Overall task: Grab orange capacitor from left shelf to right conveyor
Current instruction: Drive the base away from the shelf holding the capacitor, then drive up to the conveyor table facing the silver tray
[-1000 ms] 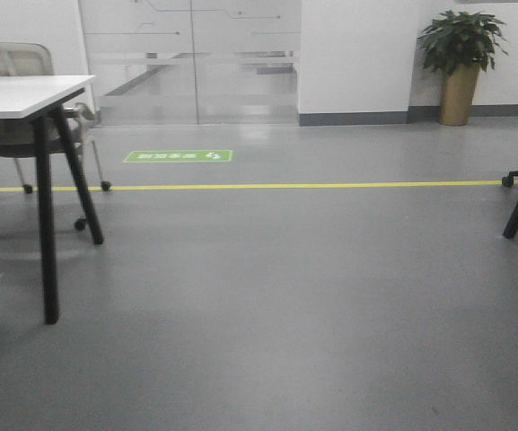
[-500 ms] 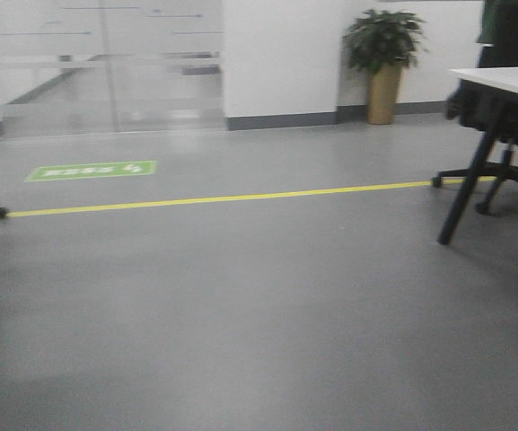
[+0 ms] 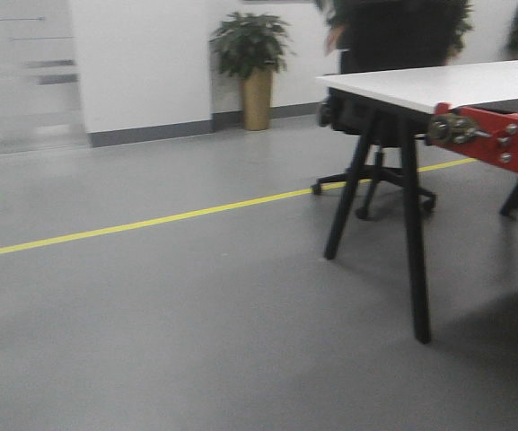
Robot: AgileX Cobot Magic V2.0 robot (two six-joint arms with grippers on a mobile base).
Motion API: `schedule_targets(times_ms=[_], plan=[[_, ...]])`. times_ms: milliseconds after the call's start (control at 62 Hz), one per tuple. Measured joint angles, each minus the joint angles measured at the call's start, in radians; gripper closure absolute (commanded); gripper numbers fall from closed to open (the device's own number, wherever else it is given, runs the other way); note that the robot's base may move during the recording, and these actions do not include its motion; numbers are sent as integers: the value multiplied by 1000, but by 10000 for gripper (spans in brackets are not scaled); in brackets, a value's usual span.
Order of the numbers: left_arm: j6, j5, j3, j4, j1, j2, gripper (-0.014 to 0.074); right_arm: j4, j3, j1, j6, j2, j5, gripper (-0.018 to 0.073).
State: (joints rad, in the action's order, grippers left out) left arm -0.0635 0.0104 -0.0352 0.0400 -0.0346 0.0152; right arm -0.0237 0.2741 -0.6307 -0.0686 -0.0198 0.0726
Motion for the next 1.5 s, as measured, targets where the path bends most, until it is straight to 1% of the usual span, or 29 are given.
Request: schedule_targets(times_ms=[1500], plan=[[0,0,0,0,0,0,722,0,0,0,0,0,0,504]])
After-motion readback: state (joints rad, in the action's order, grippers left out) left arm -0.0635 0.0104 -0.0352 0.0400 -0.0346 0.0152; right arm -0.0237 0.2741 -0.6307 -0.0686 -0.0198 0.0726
